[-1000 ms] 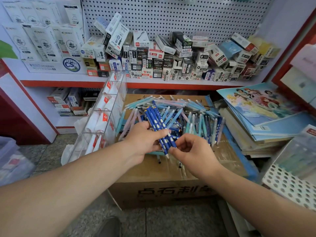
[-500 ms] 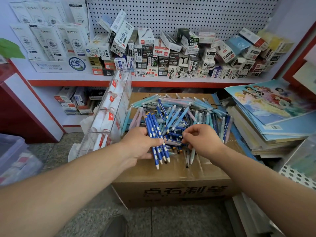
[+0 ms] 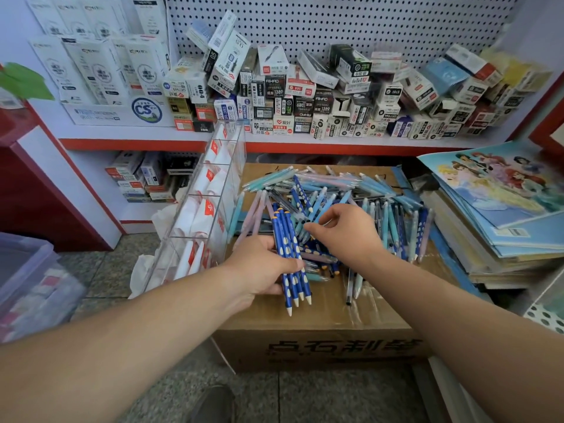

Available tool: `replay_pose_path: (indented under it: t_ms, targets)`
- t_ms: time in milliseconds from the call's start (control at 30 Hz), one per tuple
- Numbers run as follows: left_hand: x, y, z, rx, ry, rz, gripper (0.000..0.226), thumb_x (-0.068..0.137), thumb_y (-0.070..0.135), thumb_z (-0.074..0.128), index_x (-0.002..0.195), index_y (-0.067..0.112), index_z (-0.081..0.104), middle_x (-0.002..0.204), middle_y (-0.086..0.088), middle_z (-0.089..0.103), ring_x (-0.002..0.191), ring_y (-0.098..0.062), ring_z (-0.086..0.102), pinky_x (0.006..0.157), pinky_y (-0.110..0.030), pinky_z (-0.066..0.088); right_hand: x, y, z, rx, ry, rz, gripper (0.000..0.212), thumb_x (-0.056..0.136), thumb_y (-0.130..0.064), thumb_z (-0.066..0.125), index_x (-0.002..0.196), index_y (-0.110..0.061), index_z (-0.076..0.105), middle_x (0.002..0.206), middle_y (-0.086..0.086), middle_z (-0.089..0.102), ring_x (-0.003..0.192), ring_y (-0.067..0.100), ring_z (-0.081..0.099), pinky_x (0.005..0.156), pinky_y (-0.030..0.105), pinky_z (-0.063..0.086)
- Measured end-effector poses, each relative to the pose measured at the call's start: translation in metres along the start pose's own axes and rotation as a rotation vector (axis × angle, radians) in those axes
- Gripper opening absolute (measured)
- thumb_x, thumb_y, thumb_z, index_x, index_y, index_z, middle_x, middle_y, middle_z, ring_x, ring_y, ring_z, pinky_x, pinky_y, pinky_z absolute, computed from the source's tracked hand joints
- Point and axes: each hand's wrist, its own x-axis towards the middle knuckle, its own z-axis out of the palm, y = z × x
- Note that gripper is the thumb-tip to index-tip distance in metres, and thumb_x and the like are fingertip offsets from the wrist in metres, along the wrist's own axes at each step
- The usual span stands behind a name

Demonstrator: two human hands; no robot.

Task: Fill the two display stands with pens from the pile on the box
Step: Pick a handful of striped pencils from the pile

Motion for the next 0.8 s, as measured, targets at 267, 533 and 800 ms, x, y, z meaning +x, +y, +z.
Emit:
replay_pose_path:
  t_ms: [267, 533, 800]
  targets:
    - [0.001, 0.000, -0.002, 0.008, -0.011, 0.009, 0.022, 0.087, 0.003, 0.078, 0.106, 0.010, 0.071, 0.100, -0.009, 0.079, 0.092, -0.020, 0.077, 0.081, -0.044, 0.064, 0.004, -0.006, 0.001, 0.017, -0.067, 0.040, 0.019, 0.091, -0.031, 0.076, 0.090, -0.018, 0.063, 0.079, 0.001, 0.067, 0.067, 0.014, 0.063, 0.055, 0.026, 0.047]
    - [0.001, 0.002, 0.001, -0.011, -0.031, 0.011, 0.021, 0.086, 0.002, 0.078, 0.103, 0.013, 0.071, 0.097, -0.006, 0.079, 0.091, -0.019, 0.077, 0.080, -0.043, 0.064, -0.014, -0.001, -0.028, 0.132, -0.157, 0.120, 0.010, 0.101, -0.022, 0.064, 0.102, -0.015, 0.071, 0.089, 0.009, 0.067, 0.062, 0.016, 0.053, 0.050, 0.021, 0.041]
    - [-0.003, 0.011, 0.021, 0.059, -0.082, 0.075, 0.023, 0.086, 0.011, 0.081, 0.106, 0.016, 0.071, 0.100, -0.002, 0.080, 0.096, -0.016, 0.076, 0.087, -0.044, 0.063, -0.047, 0.020, -0.065, 0.242, -0.231, 0.187, 0.010, 0.096, -0.018, 0.069, 0.089, -0.011, 0.067, 0.073, 0.005, 0.057, 0.065, 0.020, 0.047, 0.055, 0.030, 0.041]
